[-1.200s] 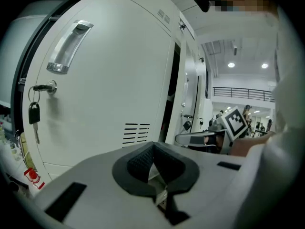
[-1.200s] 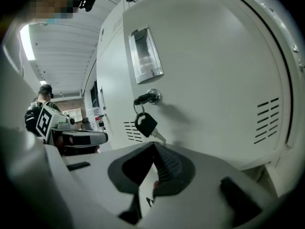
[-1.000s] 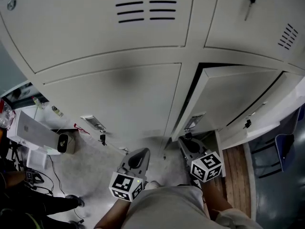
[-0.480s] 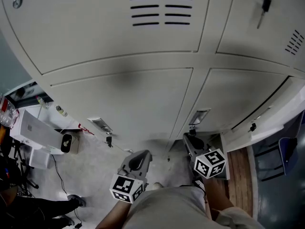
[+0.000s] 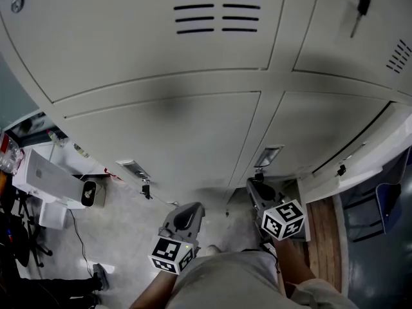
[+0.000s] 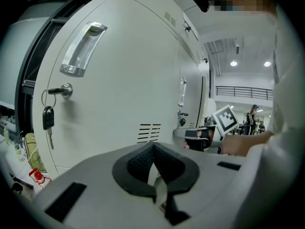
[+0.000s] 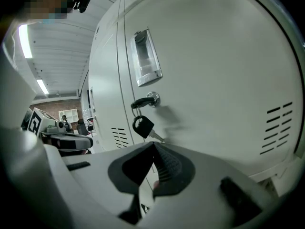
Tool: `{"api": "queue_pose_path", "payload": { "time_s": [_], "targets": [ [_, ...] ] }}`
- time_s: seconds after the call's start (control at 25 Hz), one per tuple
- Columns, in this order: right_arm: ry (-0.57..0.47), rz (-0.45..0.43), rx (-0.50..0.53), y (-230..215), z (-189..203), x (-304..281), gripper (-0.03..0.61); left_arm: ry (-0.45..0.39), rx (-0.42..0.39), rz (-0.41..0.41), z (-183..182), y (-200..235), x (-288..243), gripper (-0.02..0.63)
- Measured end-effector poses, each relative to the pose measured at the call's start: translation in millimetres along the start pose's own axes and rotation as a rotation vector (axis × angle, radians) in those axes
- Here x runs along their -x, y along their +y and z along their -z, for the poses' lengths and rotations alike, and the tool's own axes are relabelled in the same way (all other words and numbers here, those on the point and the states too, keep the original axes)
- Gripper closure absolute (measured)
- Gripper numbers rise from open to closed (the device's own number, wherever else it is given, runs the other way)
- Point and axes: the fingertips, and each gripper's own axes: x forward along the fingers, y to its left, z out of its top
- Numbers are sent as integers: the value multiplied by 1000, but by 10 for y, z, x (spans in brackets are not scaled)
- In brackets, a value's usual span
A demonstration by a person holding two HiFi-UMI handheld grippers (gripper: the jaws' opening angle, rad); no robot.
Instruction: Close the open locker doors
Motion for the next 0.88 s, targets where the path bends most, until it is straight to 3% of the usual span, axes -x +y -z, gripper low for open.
{"api": "queue_pose_path", "payload": {
  "time_s": [0.44,0.88],
  "targets": [
    [9,-8,-4,43,92,236,552,19,6,15,82,-211,-14,600],
    [-10,19,-27,-196,132,902,552,33,-6,63,125,-823,-190,600]
  ]
}}
